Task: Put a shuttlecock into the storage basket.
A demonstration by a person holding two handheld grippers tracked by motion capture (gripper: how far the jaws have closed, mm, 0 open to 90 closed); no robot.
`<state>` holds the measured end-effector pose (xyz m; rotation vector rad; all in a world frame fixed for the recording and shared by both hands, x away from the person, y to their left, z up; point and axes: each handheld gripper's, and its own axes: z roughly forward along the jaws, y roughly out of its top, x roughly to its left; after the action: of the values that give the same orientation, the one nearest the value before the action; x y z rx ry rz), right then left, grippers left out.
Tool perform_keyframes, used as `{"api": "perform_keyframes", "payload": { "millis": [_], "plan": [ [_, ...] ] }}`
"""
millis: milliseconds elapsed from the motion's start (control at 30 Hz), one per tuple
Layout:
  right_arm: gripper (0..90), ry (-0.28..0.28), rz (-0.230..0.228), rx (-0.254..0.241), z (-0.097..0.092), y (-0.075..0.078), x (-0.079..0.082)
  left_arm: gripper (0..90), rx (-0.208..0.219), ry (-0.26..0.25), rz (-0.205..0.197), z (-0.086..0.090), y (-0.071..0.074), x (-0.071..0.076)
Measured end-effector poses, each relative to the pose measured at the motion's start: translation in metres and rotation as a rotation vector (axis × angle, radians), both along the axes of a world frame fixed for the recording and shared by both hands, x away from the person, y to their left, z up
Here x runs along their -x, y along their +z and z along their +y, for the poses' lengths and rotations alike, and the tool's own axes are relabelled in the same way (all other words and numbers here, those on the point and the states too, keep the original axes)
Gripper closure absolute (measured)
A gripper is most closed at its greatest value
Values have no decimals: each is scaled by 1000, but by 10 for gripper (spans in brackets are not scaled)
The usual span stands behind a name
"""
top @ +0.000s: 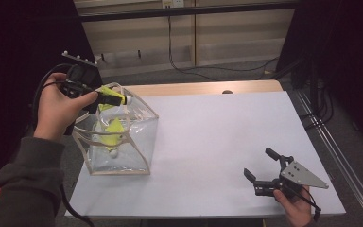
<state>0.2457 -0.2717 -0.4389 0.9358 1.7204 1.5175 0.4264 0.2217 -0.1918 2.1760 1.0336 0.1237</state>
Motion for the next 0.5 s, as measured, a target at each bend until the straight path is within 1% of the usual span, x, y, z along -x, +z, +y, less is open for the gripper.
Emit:
{"api": "perform_keyframes", "payload": {
  "millis": [167, 500],
  "plan": [
    [11, -1, 1, 3, -1, 0, 0, 849, -1, 19, 0, 6, -2, -1],
    [11, 1, 2, 2, -1, -1, -1, 848, 1, 28, 2, 16, -2, -2]
  ]
}}
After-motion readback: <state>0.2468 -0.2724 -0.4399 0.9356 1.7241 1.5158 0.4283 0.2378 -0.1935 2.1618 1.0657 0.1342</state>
